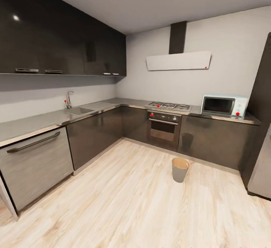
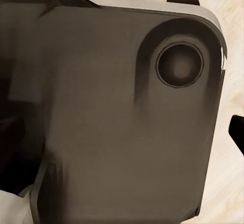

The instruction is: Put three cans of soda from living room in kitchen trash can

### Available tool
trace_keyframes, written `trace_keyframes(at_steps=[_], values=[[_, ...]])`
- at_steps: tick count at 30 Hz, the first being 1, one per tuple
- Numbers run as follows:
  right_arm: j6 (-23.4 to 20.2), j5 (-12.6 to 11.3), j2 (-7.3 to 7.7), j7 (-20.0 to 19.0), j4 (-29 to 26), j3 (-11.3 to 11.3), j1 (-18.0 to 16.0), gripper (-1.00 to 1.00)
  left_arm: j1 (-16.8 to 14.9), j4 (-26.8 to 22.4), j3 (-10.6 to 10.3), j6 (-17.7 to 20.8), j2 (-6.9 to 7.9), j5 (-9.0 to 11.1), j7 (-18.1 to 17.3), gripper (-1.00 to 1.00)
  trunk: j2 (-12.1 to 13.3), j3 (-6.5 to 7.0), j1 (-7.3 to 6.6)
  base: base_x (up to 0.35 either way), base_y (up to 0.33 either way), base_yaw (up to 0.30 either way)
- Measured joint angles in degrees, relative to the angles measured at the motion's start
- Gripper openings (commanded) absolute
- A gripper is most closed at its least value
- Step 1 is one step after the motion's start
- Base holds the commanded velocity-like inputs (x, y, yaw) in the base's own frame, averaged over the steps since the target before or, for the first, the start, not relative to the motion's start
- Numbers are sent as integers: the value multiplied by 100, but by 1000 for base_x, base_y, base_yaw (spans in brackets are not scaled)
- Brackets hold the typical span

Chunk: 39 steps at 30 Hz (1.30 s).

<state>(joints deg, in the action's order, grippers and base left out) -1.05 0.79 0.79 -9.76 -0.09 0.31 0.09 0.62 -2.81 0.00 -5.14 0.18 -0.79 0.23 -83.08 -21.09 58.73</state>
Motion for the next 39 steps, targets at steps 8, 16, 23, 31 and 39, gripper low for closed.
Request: trace_keyframes(at_steps=[8,16,23,31,39], values=[[0,0,0,0,0,0,0,100,0,0,0,1,0,0,-3,100,0,0,0,0,0,-205],[0,0,-3,0,0,0,0,100,0,0,0,3,0,0,-2,100,0,0,0,0,0,-203],[0,0,-3,0,0,3,0,100,0,0,0,0,0,0,0,100,0,-2,0,0,0,-203],[0,1,-5,0,0,2,0,100,0,0,13,7,-2,18,2,100,0,-26,0,0,0,-203],[0,3,0,-1,0,1,1,100,5,1,15,0,-25,30,-7,100,0,-67,0,0,0,-175]])
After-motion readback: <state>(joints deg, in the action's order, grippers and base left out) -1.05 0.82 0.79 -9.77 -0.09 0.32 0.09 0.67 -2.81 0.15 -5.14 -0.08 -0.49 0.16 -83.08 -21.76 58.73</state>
